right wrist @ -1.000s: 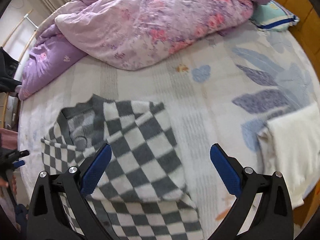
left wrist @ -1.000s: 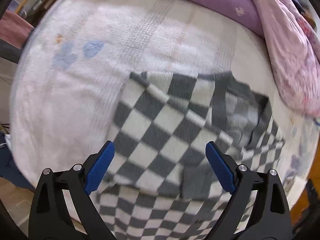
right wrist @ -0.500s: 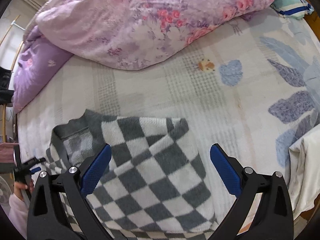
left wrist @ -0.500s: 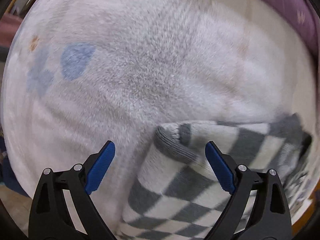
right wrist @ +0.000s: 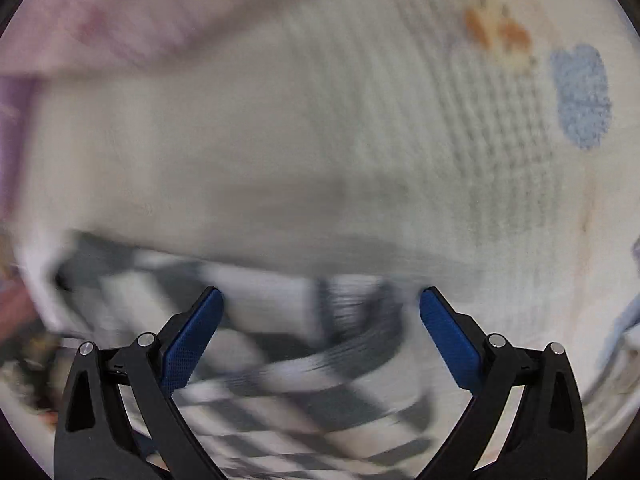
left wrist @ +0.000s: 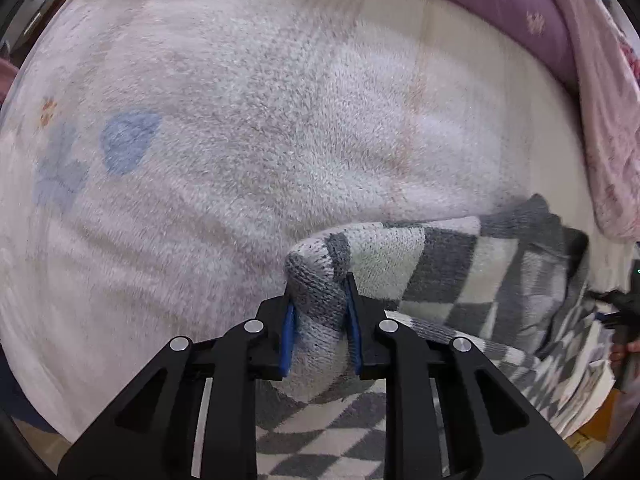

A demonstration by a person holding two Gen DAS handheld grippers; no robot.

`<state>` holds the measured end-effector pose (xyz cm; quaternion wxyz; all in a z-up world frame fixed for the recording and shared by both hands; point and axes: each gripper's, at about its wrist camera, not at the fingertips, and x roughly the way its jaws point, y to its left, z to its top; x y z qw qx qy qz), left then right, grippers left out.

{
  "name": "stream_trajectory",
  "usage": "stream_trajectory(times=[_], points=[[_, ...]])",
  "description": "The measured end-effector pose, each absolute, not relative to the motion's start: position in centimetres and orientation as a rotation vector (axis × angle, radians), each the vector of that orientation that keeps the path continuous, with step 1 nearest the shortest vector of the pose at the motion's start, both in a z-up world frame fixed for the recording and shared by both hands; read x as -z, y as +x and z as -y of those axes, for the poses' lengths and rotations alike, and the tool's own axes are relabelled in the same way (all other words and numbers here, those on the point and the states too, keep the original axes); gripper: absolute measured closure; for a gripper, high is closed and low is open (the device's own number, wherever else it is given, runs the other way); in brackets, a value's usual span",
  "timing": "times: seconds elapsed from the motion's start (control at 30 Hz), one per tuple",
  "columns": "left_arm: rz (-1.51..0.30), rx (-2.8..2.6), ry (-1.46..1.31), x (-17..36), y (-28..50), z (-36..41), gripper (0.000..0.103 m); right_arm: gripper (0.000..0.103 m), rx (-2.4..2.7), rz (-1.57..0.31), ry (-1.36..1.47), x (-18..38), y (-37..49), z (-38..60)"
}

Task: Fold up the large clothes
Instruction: 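Close the left tool on the hem while the right tool closes beside it, then lift the hem with both tools and fold it over toward the collar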

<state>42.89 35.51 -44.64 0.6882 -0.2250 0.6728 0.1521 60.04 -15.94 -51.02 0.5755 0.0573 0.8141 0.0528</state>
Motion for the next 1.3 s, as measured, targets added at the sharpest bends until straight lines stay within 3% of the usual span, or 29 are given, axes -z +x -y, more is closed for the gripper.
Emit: stream_trajectory(times=[0.07, 0.1, 0.13, 0.2, 0.77, 1.3], points=[[-1.506, -0.342, -0.495, 44.0, 42.9, -35.5, 0.082, 0.016, -0.140, -1.860, 0.102, 50.5, 59.7, 15.6], [-1.507, -0.344, -0.486, 43.8, 42.9, -35.5, 0.082, 0.035, -0.143, -1.840, 0.074, 50.1, 59.5, 15.4], [-1.504, -0.350, -0.479, 43.6, 42.9, -35.5, 0.082, 0.063, -0.157, -1.830, 0.077, 49.6, 59.3, 15.4], [-1.493, -0.368, -0.470, 43.1, 42.8, -35.4, 0.082, 0.081, -0.144, -1.843, 0.127, 48.7, 59.1, 15.7], [-1.396, -0.415, -0.430, 33.7, 39.2, -30.8, 0.083, 0.086, -0.171, -1.606, 0.164, 35.0, 53.3, 17.3], [-1.248, -0.383, -0.343, 23.0, 24.9, -25.1, 0.084, 0.087, -0.240, -1.429, 0.135, 22.3, 38.0, 19.6]])
